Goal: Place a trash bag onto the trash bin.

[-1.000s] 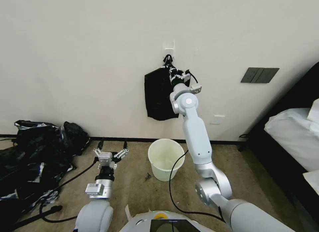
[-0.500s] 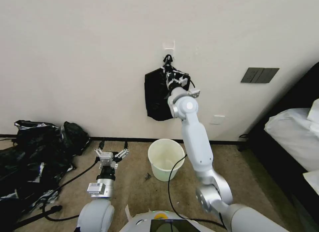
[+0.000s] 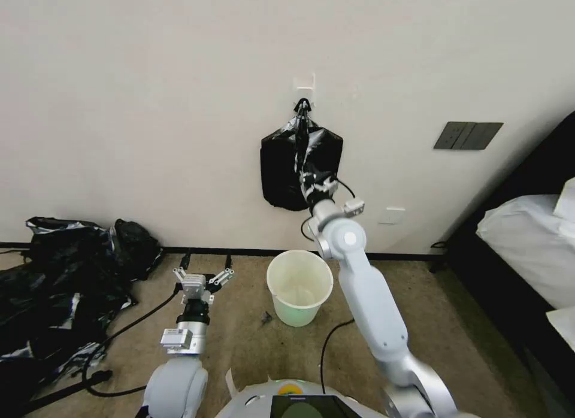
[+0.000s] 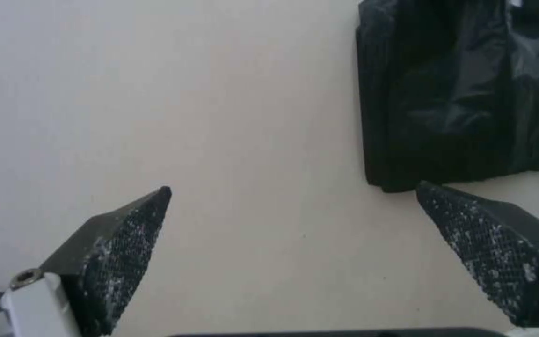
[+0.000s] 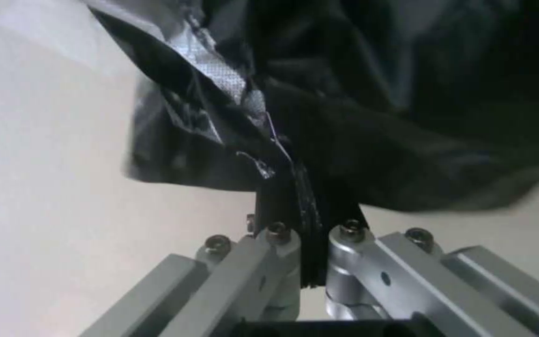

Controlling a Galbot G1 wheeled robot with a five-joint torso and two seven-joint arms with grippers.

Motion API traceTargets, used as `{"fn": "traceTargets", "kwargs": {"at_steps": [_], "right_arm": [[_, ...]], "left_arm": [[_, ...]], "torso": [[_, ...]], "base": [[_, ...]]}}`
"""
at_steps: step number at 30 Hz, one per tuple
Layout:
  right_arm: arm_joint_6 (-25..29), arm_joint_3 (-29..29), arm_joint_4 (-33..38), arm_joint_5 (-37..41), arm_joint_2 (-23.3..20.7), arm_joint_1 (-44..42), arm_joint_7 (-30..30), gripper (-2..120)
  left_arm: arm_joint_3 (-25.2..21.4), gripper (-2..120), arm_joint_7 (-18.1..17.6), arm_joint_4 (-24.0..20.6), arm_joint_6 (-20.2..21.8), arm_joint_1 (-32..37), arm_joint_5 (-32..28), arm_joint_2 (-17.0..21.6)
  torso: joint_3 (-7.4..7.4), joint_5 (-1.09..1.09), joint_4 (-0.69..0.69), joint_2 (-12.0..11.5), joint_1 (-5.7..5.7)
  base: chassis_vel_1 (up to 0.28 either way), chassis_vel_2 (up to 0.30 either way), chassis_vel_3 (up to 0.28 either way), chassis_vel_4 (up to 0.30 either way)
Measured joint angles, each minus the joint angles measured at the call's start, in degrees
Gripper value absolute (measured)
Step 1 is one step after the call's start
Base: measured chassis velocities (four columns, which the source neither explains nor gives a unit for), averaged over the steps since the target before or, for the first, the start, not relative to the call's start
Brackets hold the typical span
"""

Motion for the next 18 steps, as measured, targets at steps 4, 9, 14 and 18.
{"fn": "traceTargets", "kwargs": {"at_steps": [4, 9, 14, 18], "right_arm": [[-0.25, -0.38, 1.82, -0.39, -0.72, -2.29, -0.09, 0], [-0.88, -1.09, 5.72, -3.16, -2.13, -8.68, -1.19, 0], [-1.79, -1.66, 9.35, -5.23, -3.33, -15.72, -2.25, 0], [-1.93, -2.24, 10.85, -6.8, -3.85, -19.24, -2.69, 0]], "left_arm": [[-0.06, 100, 0.01, 0.13, -0.18, 0.02, 0.0, -0.03], [-0.15, 100, 0.03, 0.27, -0.25, -0.04, 0.0, -0.04], [0.11, 100, 0.1, 0.39, -0.26, -0.34, 0.0, -0.04], [0.32, 100, 0.13, 0.43, -0.25, -0.46, 0.0, -0.05]], "torso": [[0.0, 0.0, 0.01, 0.0, 0.0], [0.0, 0.0, 0.01, 0.0, 0.0], [0.0, -0.01, 0.0, 0.0, 0.0], [0.0, 0.0, 0.0, 0.0, 0.0]], "base": [[0.0, 0.0, 0.0, 0.0], [0.0, 0.0, 0.0, 0.0], [0.0, 0.0, 0.0, 0.0], [0.0, 0.0, 0.0, 0.0]]}}
